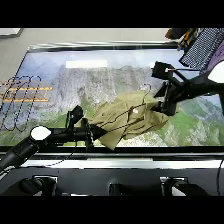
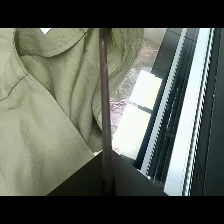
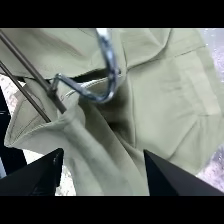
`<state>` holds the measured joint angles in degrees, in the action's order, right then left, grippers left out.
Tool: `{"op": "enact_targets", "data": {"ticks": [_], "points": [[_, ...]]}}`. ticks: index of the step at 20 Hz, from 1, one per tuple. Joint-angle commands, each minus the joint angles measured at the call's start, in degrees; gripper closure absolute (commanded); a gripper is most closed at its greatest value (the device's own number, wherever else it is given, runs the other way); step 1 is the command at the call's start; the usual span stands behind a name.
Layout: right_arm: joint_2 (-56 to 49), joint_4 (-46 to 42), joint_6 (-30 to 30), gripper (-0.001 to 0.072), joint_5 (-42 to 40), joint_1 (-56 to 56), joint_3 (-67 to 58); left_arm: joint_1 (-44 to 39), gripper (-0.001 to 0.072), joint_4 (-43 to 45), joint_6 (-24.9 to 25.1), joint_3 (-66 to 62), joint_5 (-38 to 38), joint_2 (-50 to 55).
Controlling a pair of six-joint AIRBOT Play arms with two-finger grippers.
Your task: Fold the clothes and pants, and hang the long-sleeved shirts on hangers.
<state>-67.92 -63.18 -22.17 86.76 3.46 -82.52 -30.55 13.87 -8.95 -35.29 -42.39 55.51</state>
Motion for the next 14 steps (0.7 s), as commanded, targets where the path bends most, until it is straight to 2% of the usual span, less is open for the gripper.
{"op": "enact_targets", "data": {"ticks": [1,5,6,9,11,14], "points": [[-3.0,1.7,1.5,0.0143,1.4,0.1,-0.1,0.0,0.0691,0.0,0.0,0.0,0.0,0.0],[-3.6,3.3,3.7,0.0593,4.4,0.1,-0.1,0.0,0.0691,0.0,0.0,0.0,0.0,0.0],[-3.6,3.4,3.6,0.0685,5.7,0.1,-0.1,0.0,0.0691,0.0,0.0,0.0,0.0,0.0],[-3.2,3.1,3.6,0.0687,8.1,0.1,-0.1,0.0,0.0681,0.0,0.0,0.0,0.0,0.0],[-1.9,1.6,3.5,0.0689,7.7,0.0,-0.1,0.4,0.0489,0.1,-2.5,0.0,0.3,0.0],[0.7,-1.7,2.3,0.069,7.6,-0.1,-0.1,2.6,0.023,0.1,-12.4,0.0,2.9,0.0]]}}
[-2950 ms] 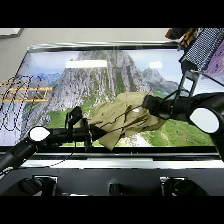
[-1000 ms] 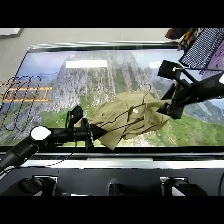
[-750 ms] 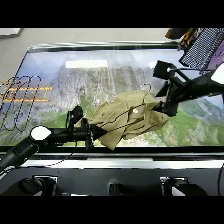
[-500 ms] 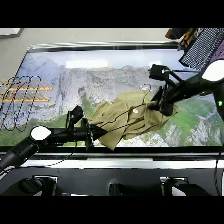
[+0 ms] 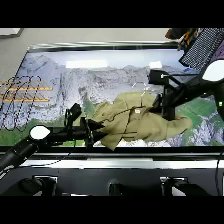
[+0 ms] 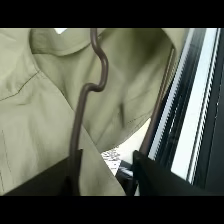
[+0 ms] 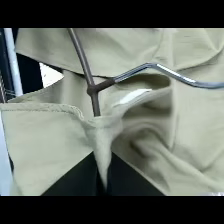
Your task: Fold the clothes and pants, and hang the long-sleeved shirts on hangers.
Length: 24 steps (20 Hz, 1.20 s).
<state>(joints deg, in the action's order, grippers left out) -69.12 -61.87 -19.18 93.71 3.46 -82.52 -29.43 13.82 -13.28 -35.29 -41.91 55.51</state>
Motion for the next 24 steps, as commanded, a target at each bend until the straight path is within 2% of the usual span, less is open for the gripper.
{"op": "enact_targets", "data": {"ticks": [1,4,5,6,9,10,12,14,16,18,19,24], "points": [[2.8,-4.4,-1.4,0.069,0.6,-0.1,-0.1,2.8,0.0151,0.1,-13.6,0.0,3.8,0.0],[5.1,-6.7,-7.6,0.069,-1.5,-0.1,-0.1,9.4,0.0129,0.1,-33.5,0.0,6.0,0.0],[5.6,-7.0,-10.0,0.069,-2.2,-0.1,-0.1,11.5,0.013,0.2,-39.3,0.0,5.8,0.0],[5.9,-7.3,-12.1,0.069,-2.6,-0.1,-0.1,12.8,0.013,0.6,-42.9,0.0,5.1,0.0],[6.0,-7.6,-17.8,0.0689,-2.6,-0.1,-0.1,9.7,0.0135,6.6,-43.4,-1.0,4.5,0.0],[6.0,-7.6,-19.2,0.0689,-2.6,-0.1,-0.1,6.7,0.0137,10.7,-45.4,-2.5,5.3,0.1],[6.0,-7.6,-21.9,0.0689,-2.5,-0.1,-0.1,-2.3,0.0137,25.8,-56.5,-7.0,12.3,0.2],[6.0,-7.6,-23.0,0.0689,-2.5,-0.1,-0.1,-10.1,0.0137,46.2,-71.6,-12.7,16.9,2.9],[6.0,-7.6,-23.5,0.0689,-2.6,-0.1,-0.1,-15.9,0.0137,67.6,-90.2,-19.1,11.0,9.1],[6.0,-7.6,-23.5,0.0689,-2.6,-0.1,-0.1,-20.7,0.0137,83.1,-102.5,-25.2,0.7,16.4],[6.0,-7.6,-23.5,0.0689,-2.6,-0.1,-0.1,-22.4,0.0137,86.7,-106.0,-27.7,-2.1,19.7],[6.0,-7.6,-23.5,0.0688,-3.0,-0.1,-0.1,-25.8,0.0136,87.2,-112.0,-36.1,-2.4,32.1]]}}
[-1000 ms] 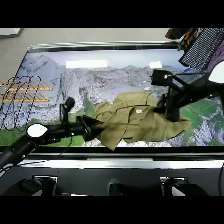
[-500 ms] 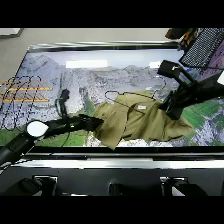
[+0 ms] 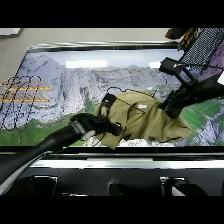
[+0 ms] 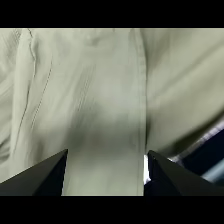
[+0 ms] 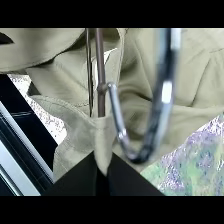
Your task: Fold the clothes and pants, and hang the long-sleeved shirts on hangers.
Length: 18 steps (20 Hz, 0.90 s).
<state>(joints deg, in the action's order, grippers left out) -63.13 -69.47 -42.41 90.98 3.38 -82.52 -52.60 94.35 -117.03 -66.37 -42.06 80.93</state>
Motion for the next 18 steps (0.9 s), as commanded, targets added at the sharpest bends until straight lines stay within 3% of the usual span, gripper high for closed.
{"op": "enact_targets", "data": {"ticks": [1,6,11,12,14,15,17,18], "points": [[0.0,0.0,-0.3,0.0688,-0.5,0.0,-0.1,-2.8,0.0136,6.6,-8.6,-6.0,-2.1,8.3],[0.0,0.0,-0.5,0.0688,-1.1,0.0,-0.1,-2.8,0.0136,6.6,-8.6,-7.6,5.9,11.0],[0.0,0.1,-0.5,0.0688,-1.1,0.0,-0.1,-2.7,0.014,6.6,-8.5,-7.6,6.5,12.1],[0.0,0.1,-0.5,0.0688,-1.1,0.0,-0.1,-2.6,0.0218,6.6,-8.5,-7.6,6.5,12.4],[0.0,0.3,-1.0,0.0688,-1.1,0.0,-0.1,-2.0,0.053,6.6,-8.6,-7.6,6.6,12.7],[0.0,0.4,-1.0,0.0688,-1.0,0.0,-0.1,-1.6,0.0609,6.6,-8.6,-7.6,6.8,12.7],[0.0,0.4,-1.6,0.0688,-1.0,0.0,-0.1,-0.6,0.0687,6.3,-8.5,-7.6,6.7,12.5],[0.0,0.4,-2.0,0.0688,-1.0,0.0,-0.1,0.0,0.0688,5.9,-8.5,-7.6,6.7,12.4]]}}
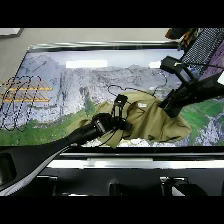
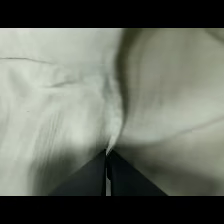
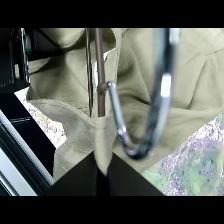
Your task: Fold the clothes and pants, and hang the long-sleeved shirts on hangers.
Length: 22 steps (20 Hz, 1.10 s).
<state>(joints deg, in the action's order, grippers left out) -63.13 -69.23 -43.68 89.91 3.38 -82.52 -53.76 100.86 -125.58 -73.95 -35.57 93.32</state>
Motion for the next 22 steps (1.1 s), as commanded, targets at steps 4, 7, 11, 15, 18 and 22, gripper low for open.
{"op": "enact_targets", "data": {"ticks": [4,7,11,15,18,22], "points": [[0.0,0.2,-1.6,0.0688,0.7,0.0,-0.1,3.7,0.0692,-5.0,1.1,0.0,0.2,-1.2],[0.0,0.8,-3.9,0.0689,3.3,0.0,-0.1,6.6,0.0692,-5.8,1.3,-0.1,-0.2,-3.8],[0.0,2.7,-7.4,0.0689,4.6,0.0,-0.1,12.2,0.0692,-13.2,12.5,-3.0,-4.9,-5.7],[0.0,3.0,-8.2,0.0689,4.6,0.0,-0.1,16.5,0.0692,-20.1,22.1,-5.9,-8.1,-5.7],[0.0,3.0,-9.7,0.069,6.8,0.0,-0.1,18.4,0.0691,-20.1,22.1,-6.1,-8.2,-5.7],[0.0,5.9,-9.7,0.069,8.0,0.2,1.5,19.6,0.0691,-20.1,22.2,-6.1,-7.9,-5.7]]}}
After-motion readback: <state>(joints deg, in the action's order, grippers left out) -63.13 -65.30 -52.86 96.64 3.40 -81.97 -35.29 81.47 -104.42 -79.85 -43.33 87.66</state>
